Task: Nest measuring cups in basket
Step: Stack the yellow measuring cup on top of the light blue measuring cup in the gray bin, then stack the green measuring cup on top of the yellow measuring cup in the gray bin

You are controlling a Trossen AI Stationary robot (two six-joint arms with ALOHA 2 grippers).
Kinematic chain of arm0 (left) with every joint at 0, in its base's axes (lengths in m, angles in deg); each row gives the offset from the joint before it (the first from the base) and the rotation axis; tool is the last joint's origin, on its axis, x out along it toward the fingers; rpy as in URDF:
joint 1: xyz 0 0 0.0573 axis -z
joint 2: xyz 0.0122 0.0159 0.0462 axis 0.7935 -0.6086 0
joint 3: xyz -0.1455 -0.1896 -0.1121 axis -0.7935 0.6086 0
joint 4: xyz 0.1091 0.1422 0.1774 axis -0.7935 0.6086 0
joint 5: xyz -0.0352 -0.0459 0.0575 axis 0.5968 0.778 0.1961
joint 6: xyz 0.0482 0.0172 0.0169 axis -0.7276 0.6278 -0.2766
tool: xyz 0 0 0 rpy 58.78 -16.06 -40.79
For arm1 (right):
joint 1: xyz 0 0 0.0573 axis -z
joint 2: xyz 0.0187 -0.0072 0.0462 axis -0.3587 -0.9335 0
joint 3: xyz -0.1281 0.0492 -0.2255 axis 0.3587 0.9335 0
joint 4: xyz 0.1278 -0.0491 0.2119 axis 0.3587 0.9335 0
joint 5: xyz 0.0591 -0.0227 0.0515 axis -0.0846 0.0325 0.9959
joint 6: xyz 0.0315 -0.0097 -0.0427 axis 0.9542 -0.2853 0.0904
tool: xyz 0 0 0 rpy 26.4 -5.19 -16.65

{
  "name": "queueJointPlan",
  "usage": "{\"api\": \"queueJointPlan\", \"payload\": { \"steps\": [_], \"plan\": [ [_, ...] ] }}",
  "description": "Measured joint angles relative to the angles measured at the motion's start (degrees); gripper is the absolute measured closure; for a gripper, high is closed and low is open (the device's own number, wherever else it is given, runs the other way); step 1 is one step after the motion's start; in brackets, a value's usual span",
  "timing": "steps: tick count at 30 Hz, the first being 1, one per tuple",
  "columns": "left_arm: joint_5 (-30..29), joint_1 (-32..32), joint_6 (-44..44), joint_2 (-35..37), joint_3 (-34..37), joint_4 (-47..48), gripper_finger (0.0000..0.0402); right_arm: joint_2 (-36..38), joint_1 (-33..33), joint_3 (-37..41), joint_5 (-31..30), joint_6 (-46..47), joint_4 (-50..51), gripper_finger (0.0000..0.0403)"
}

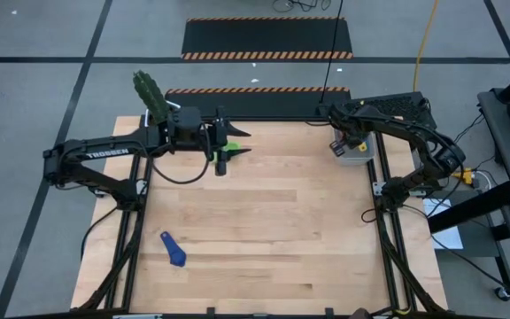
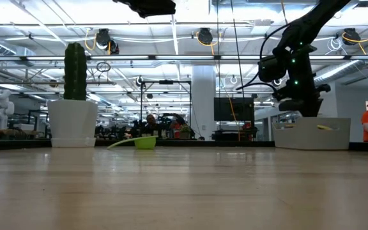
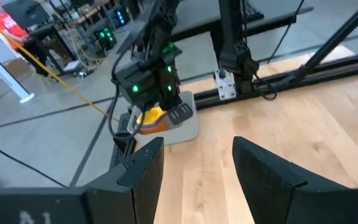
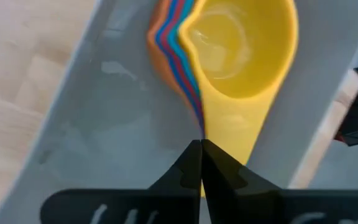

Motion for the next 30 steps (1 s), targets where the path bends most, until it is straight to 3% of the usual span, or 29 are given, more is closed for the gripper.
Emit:
{"api": "queueJointPlan", "payload": {
  "steps": [8, 13, 19, 25, 30],
  "plan": [
    [0.0, 0.0, 0.4, 0.1, 0.0, 0.0, 0.0206, 0.0, -0.1, 0.0, -1.0, -0.9, 0.3, 0.0403],
    [0.0, 0.0, 0.3, 0.1, 0.0, 0.7, 0.0206, 3.6, -3.4, 0.0, 2.0, -1.0, -3.7, 0.0403],
    [-0.7, -0.1, -0.1, 0.1, 0.0, 4.3, 0.0206, 12.8, -13.8, 0.7, 2.0, -0.1, -14.7, 0.0403],
    [-8.0, 1.2, 7.9, 0.1, 0.0, 6.7, 0.0206, 20.1, -27.9, 7.4, 3.1, 0.2, -23.7, 0.0403],
    [-12.0, 5.1, 11.1, -1.0, 0.0, 15.0, 0.0206, 23.3, -37.2, 13.4, 5.2, -3.2, -26.0, 0.0403]
  ]
}}
